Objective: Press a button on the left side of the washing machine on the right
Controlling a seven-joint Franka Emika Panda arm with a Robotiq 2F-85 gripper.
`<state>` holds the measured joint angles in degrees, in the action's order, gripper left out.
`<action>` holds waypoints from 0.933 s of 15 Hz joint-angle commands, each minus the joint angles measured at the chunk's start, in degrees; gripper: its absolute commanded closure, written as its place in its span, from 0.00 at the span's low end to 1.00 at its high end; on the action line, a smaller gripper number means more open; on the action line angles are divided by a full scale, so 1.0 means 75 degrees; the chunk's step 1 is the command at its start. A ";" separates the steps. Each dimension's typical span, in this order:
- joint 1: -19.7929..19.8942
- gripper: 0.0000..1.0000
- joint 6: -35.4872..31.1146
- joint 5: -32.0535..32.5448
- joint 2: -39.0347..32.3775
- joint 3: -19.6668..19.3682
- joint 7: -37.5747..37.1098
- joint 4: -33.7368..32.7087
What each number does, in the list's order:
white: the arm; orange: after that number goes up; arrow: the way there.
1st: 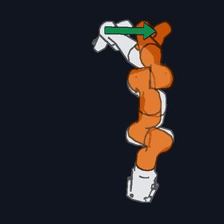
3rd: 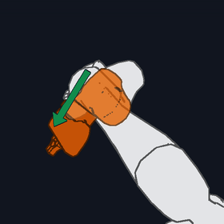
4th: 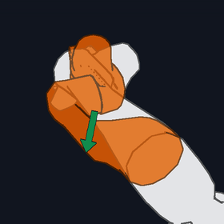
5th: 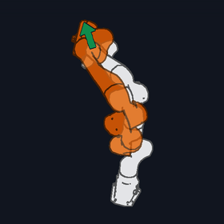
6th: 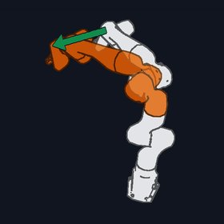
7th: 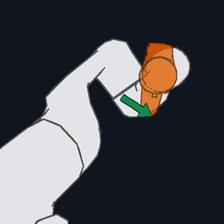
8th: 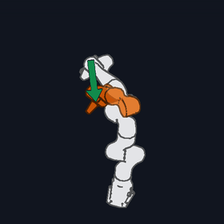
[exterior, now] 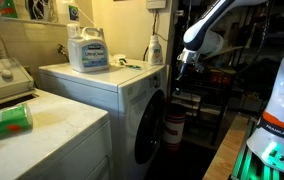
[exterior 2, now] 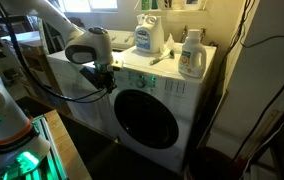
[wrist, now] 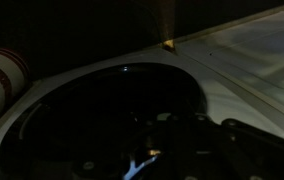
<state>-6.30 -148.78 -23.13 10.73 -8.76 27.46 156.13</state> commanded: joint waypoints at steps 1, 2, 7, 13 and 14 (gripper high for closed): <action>-0.0197 1.00 -0.0289 -0.0586 -0.0667 0.0140 0.0543 -0.0646; -0.0188 1.00 -0.0355 -0.0590 -0.0818 0.0247 0.0536 -0.0858; 0.0077 0.99 -0.0656 -0.0255 -0.0945 0.0642 0.0283 -0.1221; 0.0200 1.00 -0.0838 -0.0210 -0.1285 0.0724 0.0295 -0.1460; 0.0237 1.00 -0.0804 -0.0247 -0.1306 0.0748 0.0305 -0.1486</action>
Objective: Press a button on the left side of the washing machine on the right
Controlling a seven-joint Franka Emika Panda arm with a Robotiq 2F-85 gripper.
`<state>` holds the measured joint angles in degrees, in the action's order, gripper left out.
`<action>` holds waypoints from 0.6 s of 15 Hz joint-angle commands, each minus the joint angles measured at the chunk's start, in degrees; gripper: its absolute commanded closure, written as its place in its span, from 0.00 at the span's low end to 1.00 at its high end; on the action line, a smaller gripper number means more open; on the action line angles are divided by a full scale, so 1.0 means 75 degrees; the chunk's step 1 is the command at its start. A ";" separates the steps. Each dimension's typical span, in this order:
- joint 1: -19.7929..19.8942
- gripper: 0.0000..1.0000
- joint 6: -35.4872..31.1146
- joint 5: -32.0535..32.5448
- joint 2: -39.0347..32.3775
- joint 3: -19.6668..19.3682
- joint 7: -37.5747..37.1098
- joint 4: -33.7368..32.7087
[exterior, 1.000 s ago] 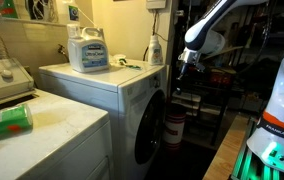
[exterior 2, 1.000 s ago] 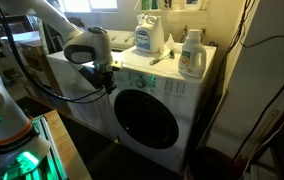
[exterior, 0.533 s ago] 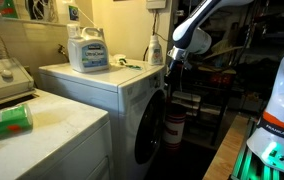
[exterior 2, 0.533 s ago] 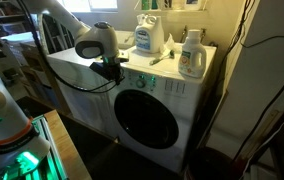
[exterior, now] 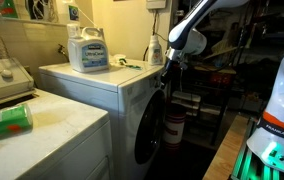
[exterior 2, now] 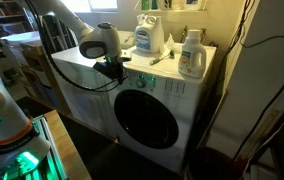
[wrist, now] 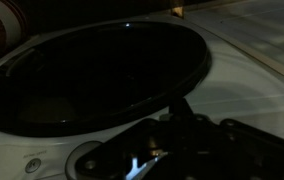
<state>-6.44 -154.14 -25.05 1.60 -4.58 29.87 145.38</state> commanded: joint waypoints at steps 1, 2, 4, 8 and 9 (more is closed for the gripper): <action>0.0287 1.00 -0.0230 -0.0028 -0.0149 0.0210 0.0091 -0.0076; 0.0320 1.00 -0.0261 0.0002 -0.0192 0.0221 0.0072 -0.0100; 0.0438 1.00 -0.0361 0.0221 -0.0333 0.0207 -0.0054 -0.0149; 0.0610 1.00 -0.0441 0.0036 -0.0569 0.0275 0.0103 -0.0217; 0.0644 1.00 -0.0465 -0.0040 -0.0644 0.0319 0.0174 -0.0250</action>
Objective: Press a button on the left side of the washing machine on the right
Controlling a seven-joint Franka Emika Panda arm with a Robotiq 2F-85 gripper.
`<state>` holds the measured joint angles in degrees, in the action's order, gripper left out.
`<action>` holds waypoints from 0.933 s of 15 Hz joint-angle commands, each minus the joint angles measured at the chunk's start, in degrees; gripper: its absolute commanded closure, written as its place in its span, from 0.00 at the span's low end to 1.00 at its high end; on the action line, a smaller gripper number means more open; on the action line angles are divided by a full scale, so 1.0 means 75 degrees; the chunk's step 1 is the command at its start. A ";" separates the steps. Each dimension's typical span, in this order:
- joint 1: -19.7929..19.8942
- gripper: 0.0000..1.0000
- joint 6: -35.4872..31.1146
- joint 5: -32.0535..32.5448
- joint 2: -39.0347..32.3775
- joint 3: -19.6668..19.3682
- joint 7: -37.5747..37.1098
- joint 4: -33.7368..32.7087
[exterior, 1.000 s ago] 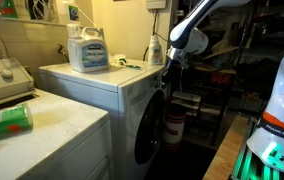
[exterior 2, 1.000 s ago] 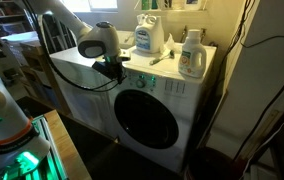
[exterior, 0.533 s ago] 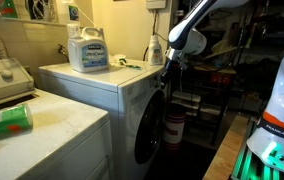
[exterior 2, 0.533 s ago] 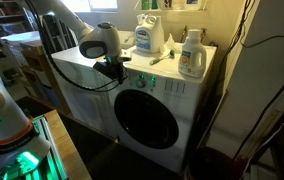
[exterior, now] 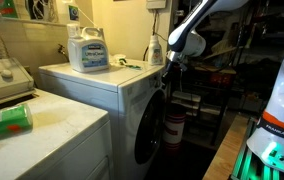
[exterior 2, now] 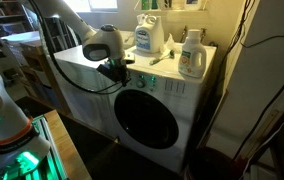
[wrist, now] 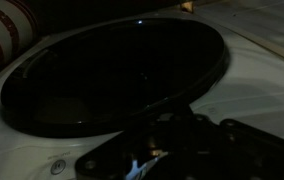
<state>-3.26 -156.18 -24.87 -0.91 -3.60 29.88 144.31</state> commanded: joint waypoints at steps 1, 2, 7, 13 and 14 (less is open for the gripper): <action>0.0254 1.00 -0.0239 -0.0130 -0.0396 0.0235 0.0232 -0.0148; 0.0288 1.00 -0.0262 -0.0173 -0.0467 0.0284 0.0256 -0.0186; 0.0194 1.00 -0.0631 -0.0654 -0.0845 0.0335 0.0548 -0.0426; 0.0236 1.00 -0.0698 -0.1450 -0.1222 0.0561 0.0950 -0.0770; 0.0245 1.00 -0.0702 -0.1601 -0.1283 0.0606 0.1027 -0.0833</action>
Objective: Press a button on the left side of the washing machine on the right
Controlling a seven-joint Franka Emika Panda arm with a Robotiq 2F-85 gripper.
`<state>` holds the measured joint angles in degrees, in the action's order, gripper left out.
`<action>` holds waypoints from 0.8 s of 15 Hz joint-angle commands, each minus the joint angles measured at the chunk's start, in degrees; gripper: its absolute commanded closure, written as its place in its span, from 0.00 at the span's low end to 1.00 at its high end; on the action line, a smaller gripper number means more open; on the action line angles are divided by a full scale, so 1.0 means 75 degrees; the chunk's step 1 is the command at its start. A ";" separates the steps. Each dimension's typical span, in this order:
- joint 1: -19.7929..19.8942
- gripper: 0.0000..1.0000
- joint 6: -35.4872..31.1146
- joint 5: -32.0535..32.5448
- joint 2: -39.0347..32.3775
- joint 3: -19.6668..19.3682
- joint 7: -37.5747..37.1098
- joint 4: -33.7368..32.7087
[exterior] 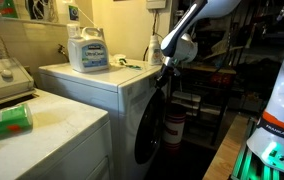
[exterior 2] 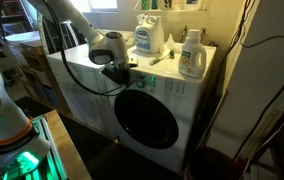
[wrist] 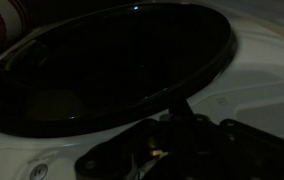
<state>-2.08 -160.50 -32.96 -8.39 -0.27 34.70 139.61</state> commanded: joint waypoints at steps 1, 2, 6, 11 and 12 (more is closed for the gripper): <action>0.0096 1.00 -0.0208 -0.0655 -0.0348 0.0206 0.0510 -0.0260; 0.0107 1.00 -0.0221 -0.0793 -0.0395 0.0242 0.0604 -0.0313; 0.0135 1.00 -0.0252 -0.1304 -0.0556 0.0366 0.1042 -0.0521; 0.0110 1.00 -0.0498 -0.1628 -0.0719 0.0400 0.1557 -0.0608; 0.0102 1.00 -0.0530 -0.1635 -0.0721 0.0388 0.1647 -0.0604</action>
<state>-2.01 -162.15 -43.22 -12.03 1.88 43.82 136.01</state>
